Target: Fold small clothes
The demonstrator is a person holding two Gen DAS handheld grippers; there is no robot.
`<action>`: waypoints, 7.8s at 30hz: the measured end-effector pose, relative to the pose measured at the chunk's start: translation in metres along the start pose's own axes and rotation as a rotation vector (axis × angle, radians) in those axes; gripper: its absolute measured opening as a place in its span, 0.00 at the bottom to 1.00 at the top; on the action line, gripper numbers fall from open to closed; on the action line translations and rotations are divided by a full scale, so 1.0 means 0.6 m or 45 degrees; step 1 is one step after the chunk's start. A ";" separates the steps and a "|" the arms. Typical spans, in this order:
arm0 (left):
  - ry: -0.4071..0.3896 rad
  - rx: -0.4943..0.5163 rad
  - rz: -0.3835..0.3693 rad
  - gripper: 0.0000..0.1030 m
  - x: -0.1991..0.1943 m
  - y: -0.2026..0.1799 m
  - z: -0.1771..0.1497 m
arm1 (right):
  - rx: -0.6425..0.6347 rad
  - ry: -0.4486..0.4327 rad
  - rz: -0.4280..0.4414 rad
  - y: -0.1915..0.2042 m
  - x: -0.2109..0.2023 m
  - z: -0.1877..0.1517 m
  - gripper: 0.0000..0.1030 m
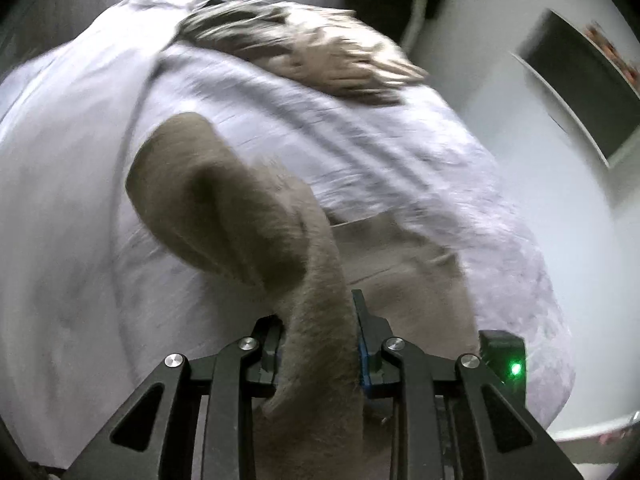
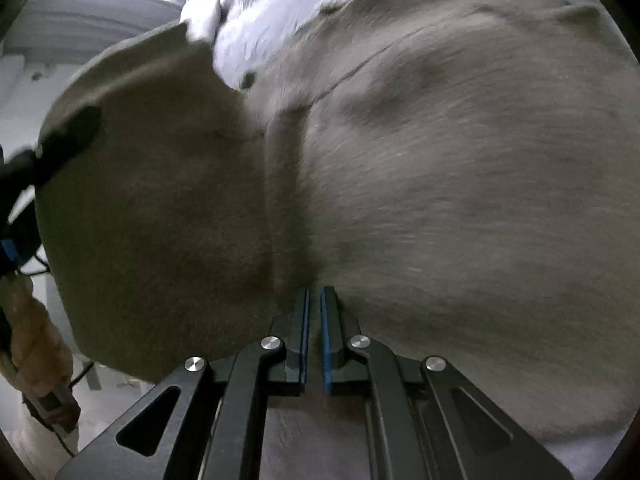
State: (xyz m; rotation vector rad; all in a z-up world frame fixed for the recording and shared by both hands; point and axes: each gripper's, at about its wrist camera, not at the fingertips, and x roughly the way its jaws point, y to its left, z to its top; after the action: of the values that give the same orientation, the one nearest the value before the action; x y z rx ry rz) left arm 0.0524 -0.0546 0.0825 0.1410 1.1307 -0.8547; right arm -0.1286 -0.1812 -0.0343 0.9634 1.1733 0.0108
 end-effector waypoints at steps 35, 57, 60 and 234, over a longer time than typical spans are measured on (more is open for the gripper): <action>0.076 -0.151 0.349 1.00 0.105 0.001 -0.055 | 0.366 -0.033 0.546 -0.202 -0.083 0.067 0.71; 0.078 -0.042 0.402 1.00 0.146 -0.019 -0.066 | 0.025 -0.258 0.157 -0.117 -0.172 0.153 0.13; 0.140 0.026 0.418 1.00 0.190 -0.044 -0.075 | 0.185 -0.161 0.032 -0.192 -0.136 0.144 0.17; 0.307 -0.213 0.335 1.00 0.164 -0.055 -0.046 | 0.156 -0.085 -0.247 -0.206 -0.212 0.135 0.45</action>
State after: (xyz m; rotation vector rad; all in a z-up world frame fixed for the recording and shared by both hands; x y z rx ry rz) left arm 0.0258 -0.1152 -0.0022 0.2531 1.3698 -0.5154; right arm -0.1773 -0.3687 -0.0114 0.9459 1.2121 -0.2489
